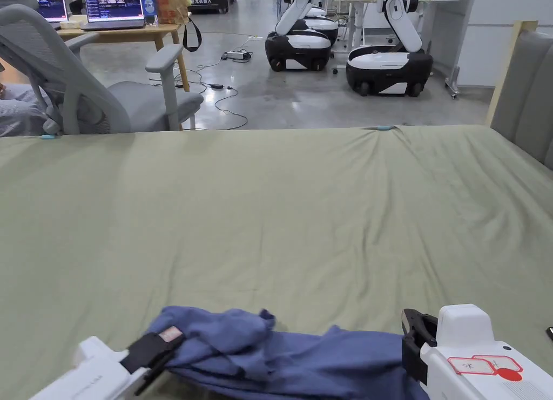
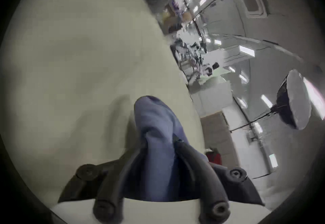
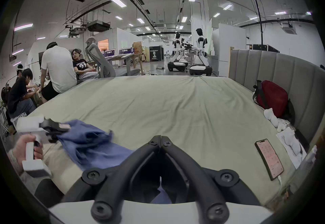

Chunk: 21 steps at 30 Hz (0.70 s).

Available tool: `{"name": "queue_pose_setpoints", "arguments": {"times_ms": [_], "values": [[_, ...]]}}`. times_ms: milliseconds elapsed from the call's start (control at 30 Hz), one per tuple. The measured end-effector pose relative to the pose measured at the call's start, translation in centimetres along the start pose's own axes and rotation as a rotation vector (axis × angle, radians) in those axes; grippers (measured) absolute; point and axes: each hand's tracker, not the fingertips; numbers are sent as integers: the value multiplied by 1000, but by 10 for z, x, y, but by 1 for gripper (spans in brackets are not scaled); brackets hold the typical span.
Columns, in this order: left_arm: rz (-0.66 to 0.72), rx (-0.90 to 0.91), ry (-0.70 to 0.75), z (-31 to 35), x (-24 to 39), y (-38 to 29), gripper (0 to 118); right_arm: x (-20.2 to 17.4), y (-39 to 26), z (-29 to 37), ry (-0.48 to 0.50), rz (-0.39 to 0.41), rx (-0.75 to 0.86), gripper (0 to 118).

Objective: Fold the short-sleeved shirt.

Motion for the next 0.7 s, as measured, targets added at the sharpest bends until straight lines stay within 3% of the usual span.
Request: {"name": "queue_pose_setpoints", "arguments": {"times_ms": [133, 233, 433, 633, 667, 700], "values": [[-338, 87, 179, 35, 20, 41, 14, 2, -1, 1, -6, -13, 3, 0], [-568, 116, 219, 44, 59, 29, 14, 3, -2, 2, -6, -15, 2, 0], [-1132, 16, 165, -5, 157, -92, 14, 6, -7, 7, -10, -12, -4, 0], [-1466, -231, 295, -85, 169, -213, 13, 11, -13, 10, -22, 6, -19, 0], [-1464, -234, 300, -89, 163, -215, 23, 12, -14, 10, -25, 6, -21, 0], [-1417, -217, 283, -87, 161, -210, 39, 13, -14, 12, -24, 4, -22, 0]]}}
